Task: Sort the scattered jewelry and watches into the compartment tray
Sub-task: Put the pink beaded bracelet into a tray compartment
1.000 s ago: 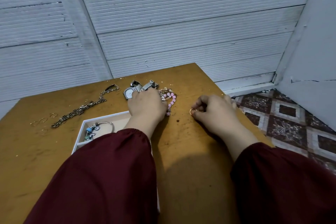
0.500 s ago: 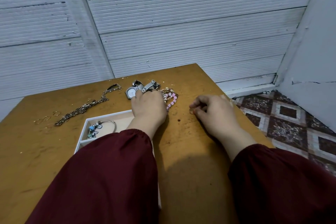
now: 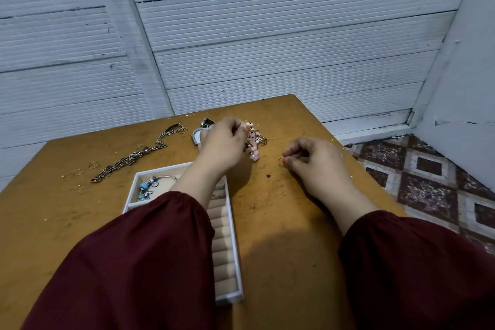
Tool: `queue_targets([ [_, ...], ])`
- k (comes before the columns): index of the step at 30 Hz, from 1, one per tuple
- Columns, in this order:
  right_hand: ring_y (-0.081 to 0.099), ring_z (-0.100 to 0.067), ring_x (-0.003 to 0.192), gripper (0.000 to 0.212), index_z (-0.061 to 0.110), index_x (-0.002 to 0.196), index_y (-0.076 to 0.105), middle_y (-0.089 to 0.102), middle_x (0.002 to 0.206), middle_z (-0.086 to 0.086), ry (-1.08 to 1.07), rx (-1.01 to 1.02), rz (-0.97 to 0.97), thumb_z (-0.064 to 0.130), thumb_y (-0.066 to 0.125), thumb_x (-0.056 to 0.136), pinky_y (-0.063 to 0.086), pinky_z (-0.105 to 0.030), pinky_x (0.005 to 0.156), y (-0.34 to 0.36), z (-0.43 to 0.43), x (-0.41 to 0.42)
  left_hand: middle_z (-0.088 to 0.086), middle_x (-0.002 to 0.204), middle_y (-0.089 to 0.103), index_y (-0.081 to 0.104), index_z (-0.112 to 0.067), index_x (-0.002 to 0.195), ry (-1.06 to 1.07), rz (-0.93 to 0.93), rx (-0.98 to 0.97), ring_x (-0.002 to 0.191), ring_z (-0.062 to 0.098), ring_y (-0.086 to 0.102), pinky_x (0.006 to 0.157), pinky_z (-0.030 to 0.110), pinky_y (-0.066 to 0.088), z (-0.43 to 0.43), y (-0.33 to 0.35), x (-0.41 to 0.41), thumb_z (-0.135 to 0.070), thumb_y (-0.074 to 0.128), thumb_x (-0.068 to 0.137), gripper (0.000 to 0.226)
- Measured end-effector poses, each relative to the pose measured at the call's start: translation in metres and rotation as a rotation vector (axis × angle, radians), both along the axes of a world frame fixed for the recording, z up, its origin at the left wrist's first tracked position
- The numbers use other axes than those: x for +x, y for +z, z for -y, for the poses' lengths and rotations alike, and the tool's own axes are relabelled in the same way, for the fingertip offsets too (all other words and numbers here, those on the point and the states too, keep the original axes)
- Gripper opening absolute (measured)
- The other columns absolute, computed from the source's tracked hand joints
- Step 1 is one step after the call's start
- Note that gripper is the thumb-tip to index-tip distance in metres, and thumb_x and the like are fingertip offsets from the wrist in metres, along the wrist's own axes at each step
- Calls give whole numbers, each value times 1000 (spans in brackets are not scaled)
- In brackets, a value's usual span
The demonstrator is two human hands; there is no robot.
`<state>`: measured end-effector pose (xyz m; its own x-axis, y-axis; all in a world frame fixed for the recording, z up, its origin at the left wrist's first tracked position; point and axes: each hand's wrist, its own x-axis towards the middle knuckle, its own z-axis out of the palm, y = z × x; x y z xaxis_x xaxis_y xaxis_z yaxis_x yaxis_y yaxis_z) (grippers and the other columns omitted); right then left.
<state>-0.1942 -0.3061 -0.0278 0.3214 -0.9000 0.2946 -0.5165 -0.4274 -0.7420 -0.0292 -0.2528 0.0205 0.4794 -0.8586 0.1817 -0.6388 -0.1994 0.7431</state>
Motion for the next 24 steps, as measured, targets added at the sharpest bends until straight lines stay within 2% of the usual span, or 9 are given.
queue_targets([
  [2,62,-20,89,17,37,68,61,64,73,18,6,6,8,30,73,78,49,-49,85,-1,0,1,-2,71,54,58,-18,85,-39,-101,-69,81,22,63,68,26,51,-6,7,-1,-26,47,98,20],
  [4,62,-20,89,15,37,70,61,65,74,17,10,11,20,31,72,78,49,-50,85,-1,-1,1,2,74,53,58,-10,90,-74,-216,-110,60,8,54,49,13,43,-14,15,-5,-18,46,99,17],
  [7,63,-20,88,15,38,71,61,65,74,18,11,1,37,30,71,78,49,-51,85,0,-4,1,-4,71,52,55,-18,78,-83,-235,-154,58,2,49,59,15,41,-24,22,-2,-19,49,97,21],
  [8,63,-19,87,14,38,71,62,65,74,18,14,3,46,30,71,78,49,-51,85,0,-6,1,-4,69,52,54,-19,75,-78,-241,-164,54,0,48,54,12,39,-28,25,0,-20,50,97,22],
  [12,64,-17,87,6,40,79,65,66,74,20,55,24,102,39,66,73,50,-52,85,3,-15,2,6,80,50,56,-4,89,-84,-282,-231,66,9,47,50,8,35,-49,39,2,-18,48,97,18],
  [15,62,-5,81,14,30,73,66,66,76,14,90,38,188,19,72,79,52,-35,78,8,-22,2,3,76,54,53,-1,95,-111,-405,-308,51,-6,54,46,4,39,-71,49,-1,-10,46,98,12],
  [18,60,4,66,20,26,74,65,65,79,7,109,73,315,7,72,81,50,-17,60,15,-35,6,-4,79,59,57,-9,91,-85,-425,-358,54,-11,53,51,4,40,-94,53,6,-14,48,98,12],
  [22,64,-13,71,17,21,75,69,67,80,0,144,140,453,5,73,80,57,-33,63,18,-58,16,-7,77,59,58,-17,83,-27,-421,-411,55,-11,49,53,2,37,-123,54,13,-18,50,97,16],
  [24,64,-16,75,16,22,77,69,68,84,-2,155,117,470,6,74,79,55,-27,62,19,-69,22,-10,65,60,55,-13,80,-25,-498,-437,49,-8,52,47,4,38,-137,55,11,-12,48,98,19],
])
